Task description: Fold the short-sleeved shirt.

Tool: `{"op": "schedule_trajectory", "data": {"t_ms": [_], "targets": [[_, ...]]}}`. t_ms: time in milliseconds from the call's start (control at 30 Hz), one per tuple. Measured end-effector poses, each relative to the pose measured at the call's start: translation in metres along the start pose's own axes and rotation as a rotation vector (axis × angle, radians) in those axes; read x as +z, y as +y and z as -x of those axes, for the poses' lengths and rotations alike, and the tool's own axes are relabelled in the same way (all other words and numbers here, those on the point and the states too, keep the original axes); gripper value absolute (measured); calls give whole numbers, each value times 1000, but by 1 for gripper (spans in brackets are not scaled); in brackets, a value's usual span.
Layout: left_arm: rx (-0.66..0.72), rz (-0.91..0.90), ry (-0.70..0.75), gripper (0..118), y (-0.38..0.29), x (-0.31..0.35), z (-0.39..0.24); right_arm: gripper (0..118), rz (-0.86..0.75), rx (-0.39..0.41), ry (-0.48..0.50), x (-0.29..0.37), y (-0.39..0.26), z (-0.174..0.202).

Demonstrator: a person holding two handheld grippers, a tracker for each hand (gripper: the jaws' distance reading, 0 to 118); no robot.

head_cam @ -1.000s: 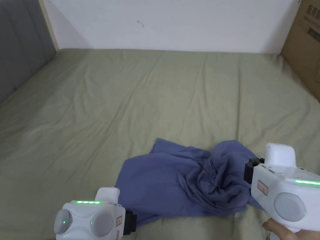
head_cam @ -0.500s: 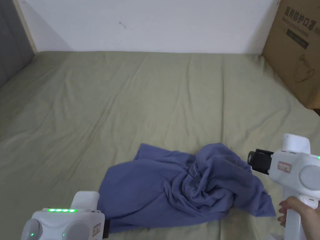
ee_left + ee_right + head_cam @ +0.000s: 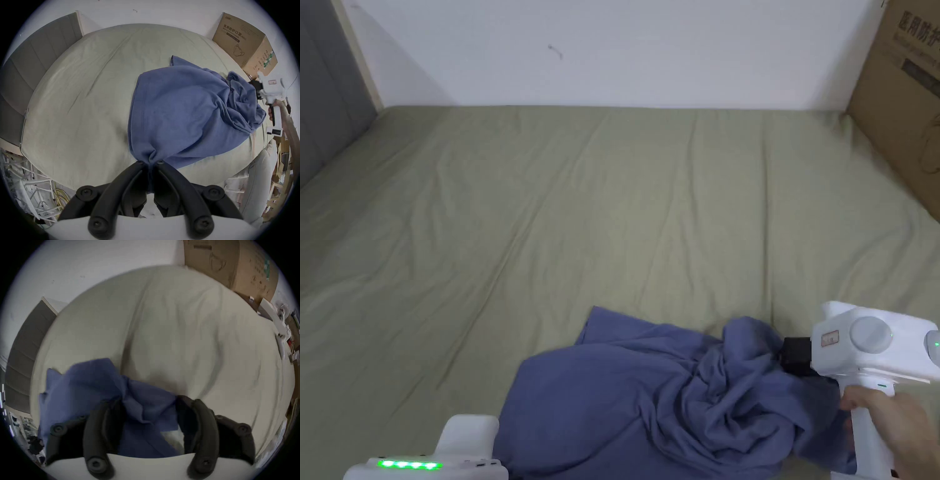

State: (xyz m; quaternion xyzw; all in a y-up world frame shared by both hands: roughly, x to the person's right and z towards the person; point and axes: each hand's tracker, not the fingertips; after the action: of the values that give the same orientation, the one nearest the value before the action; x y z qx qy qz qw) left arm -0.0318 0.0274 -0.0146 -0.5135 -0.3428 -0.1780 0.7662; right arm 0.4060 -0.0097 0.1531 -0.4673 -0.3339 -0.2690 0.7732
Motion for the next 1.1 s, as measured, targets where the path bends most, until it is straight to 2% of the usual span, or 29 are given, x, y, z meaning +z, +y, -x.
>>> {"op": "schedule_trajectory", "data": {"t_ms": [67,133,200,267,500,867,1100], "targets": [[1,8,-2,5,0,0,-1,51,-42,34,-7,0,5,5],[-5,9,1,5,1,0,-1,7,-65,74,-36,3,7,18],[-8,1,4,5,3,2,-2,7,-41,120,-62,6,9,27],[0,-19,-10,5,5,9,1,7,-53,127,-61,17,11,27],[66,-174,-11,4,36,55,24,7,-230,12,13,98,49,-10],[140,-463,55,4,123,158,64,7,-457,-123,-38,235,98,-74],[140,-550,88,4,195,196,79,7,-519,-161,-43,274,132,-83]]}}
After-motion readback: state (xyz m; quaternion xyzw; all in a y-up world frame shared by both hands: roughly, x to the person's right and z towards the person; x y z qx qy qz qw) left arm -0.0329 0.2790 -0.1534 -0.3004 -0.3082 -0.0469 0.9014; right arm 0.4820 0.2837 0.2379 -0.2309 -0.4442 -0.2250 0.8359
